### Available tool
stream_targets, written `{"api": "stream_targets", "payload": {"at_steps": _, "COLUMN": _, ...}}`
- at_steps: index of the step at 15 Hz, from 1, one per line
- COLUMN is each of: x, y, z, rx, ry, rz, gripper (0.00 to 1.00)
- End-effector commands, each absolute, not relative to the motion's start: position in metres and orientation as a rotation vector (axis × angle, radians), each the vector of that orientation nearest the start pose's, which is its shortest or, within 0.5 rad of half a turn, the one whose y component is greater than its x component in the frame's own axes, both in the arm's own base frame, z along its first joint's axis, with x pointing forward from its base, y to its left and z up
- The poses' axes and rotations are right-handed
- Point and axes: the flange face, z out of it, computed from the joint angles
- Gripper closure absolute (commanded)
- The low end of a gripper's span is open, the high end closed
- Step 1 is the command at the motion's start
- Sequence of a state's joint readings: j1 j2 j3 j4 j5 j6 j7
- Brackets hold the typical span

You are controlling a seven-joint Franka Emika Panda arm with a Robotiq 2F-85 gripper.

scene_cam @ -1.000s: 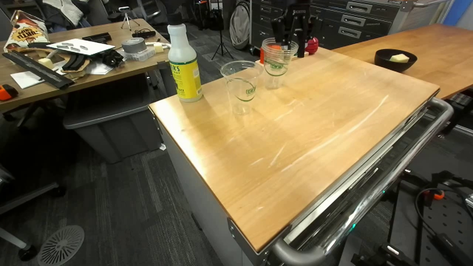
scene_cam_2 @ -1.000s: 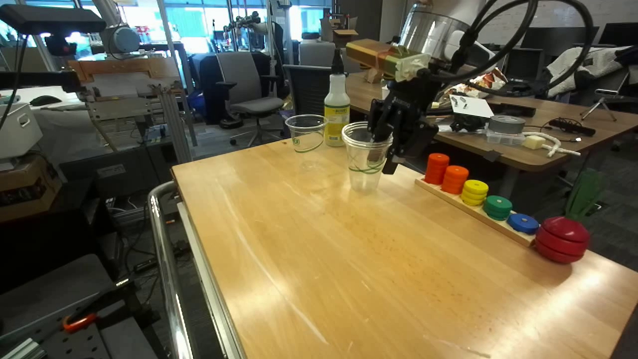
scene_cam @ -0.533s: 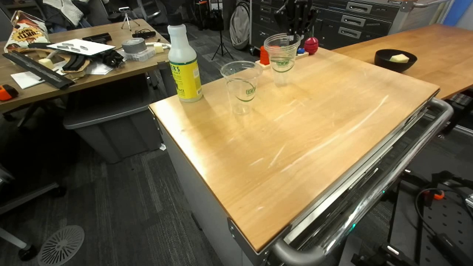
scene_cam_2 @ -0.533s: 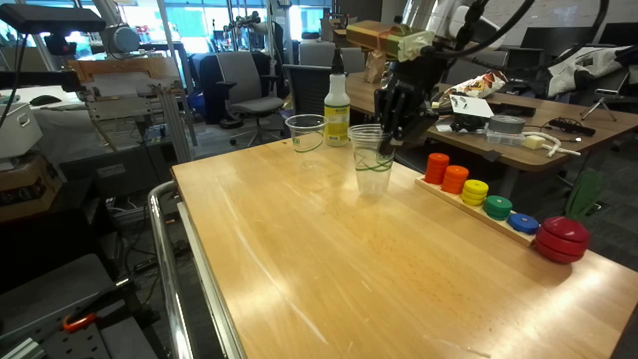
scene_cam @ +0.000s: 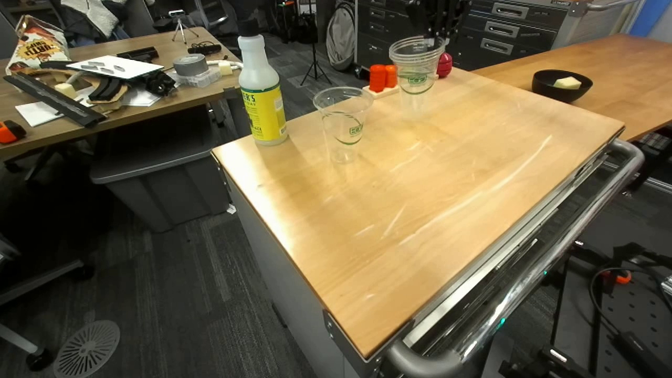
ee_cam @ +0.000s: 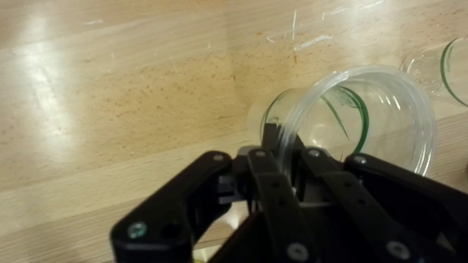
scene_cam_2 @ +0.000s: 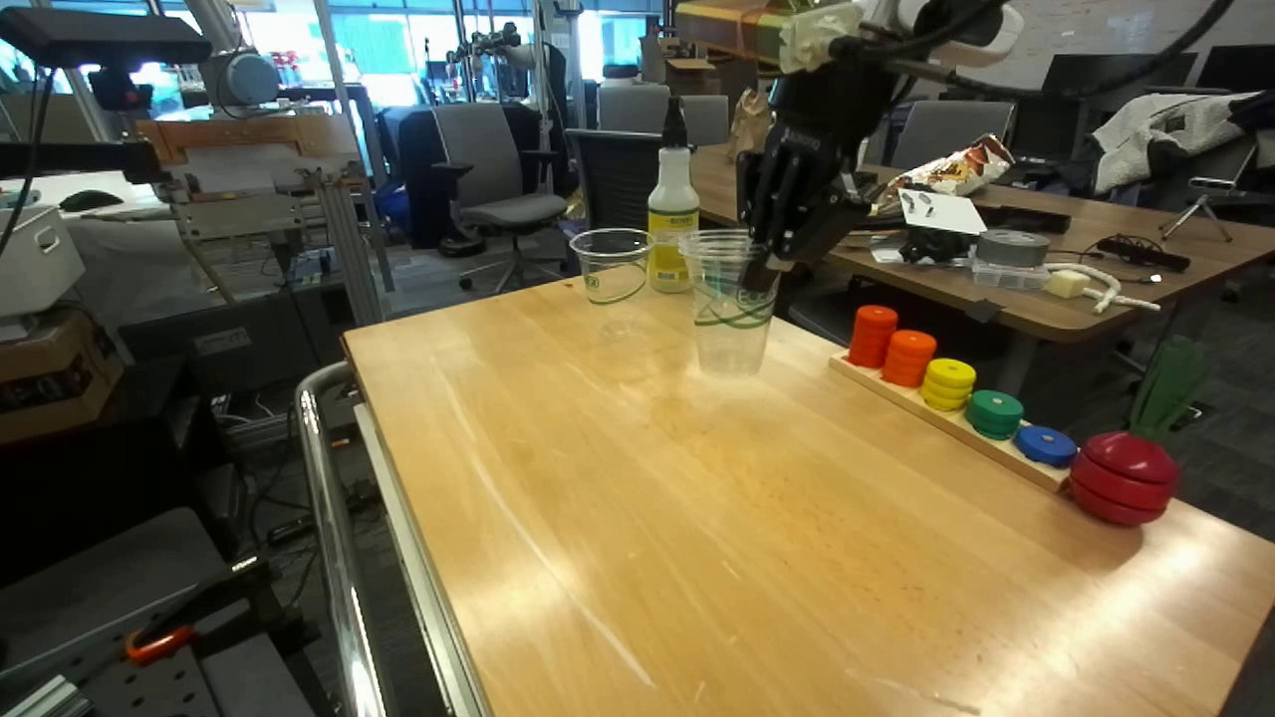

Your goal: Pack the first disposable cup into the second then both into the third cup and put all into the fourth cup

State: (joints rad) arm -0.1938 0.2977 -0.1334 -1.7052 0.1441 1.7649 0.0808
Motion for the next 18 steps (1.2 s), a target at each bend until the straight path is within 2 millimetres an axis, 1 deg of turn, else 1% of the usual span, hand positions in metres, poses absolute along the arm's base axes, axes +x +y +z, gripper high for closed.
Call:
{"api": "stream_targets", "payload": {"at_steps": 1, "x": 0.562, "y": -0.159, "z": 0.464, "rx": -2.925, "ry": 0.603, "rz": 0.238, "gripper": 0.98}}
{"api": "stream_targets", "payload": {"at_steps": 2, "x": 0.559, "y": -0.152, "z": 0.479, "rx": -2.932, "ry": 0.575, "rz": 0.201, "gripper": 0.98}}
{"api": "stream_targets", "payload": {"at_steps": 3, "x": 0.556, "y": -0.140, "z": 0.496, "rx": -2.937, "ry": 0.524, "rz": 0.166, "gripper": 0.98}}
{"api": "stream_targets", "payload": {"at_steps": 5, "x": 0.556, "y": -0.116, "z": 0.520, "rx": -2.947, "ry": 0.409, "rz": 0.119, "gripper": 0.98}}
{"api": "stream_targets", "payload": {"at_steps": 6, "x": 0.555, "y": -0.105, "z": 0.530, "rx": -2.945, "ry": 0.360, "rz": 0.101, "gripper": 0.98}}
{"api": "stream_targets", "payload": {"at_steps": 7, "x": 0.560, "y": -0.092, "z": 0.537, "rx": -2.940, "ry": 0.320, "rz": 0.073, "gripper": 0.98}}
{"api": "stream_targets", "payload": {"at_steps": 9, "x": 0.565, "y": -0.071, "z": 0.546, "rx": -2.930, "ry": 0.251, "rz": 0.035, "gripper": 0.98}}
{"api": "stream_targets", "payload": {"at_steps": 11, "x": 0.577, "y": -0.053, "z": 0.541, "rx": -2.934, "ry": 0.213, "rz": 0.019, "gripper": 0.98}}
{"api": "stream_targets", "payload": {"at_steps": 13, "x": 0.584, "y": -0.041, "z": 0.534, "rx": -2.943, "ry": 0.174, "rz": 0.045, "gripper": 0.98}}
{"api": "stream_targets", "payload": {"at_steps": 15, "x": 0.590, "y": -0.033, "z": 0.524, "rx": -2.939, "ry": 0.143, "rz": 0.084, "gripper": 0.98}}
{"api": "stream_targets", "payload": {"at_steps": 18, "x": 0.601, "y": -0.027, "z": 0.513, "rx": -2.916, "ry": 0.098, "rz": 0.116, "gripper": 0.98}}
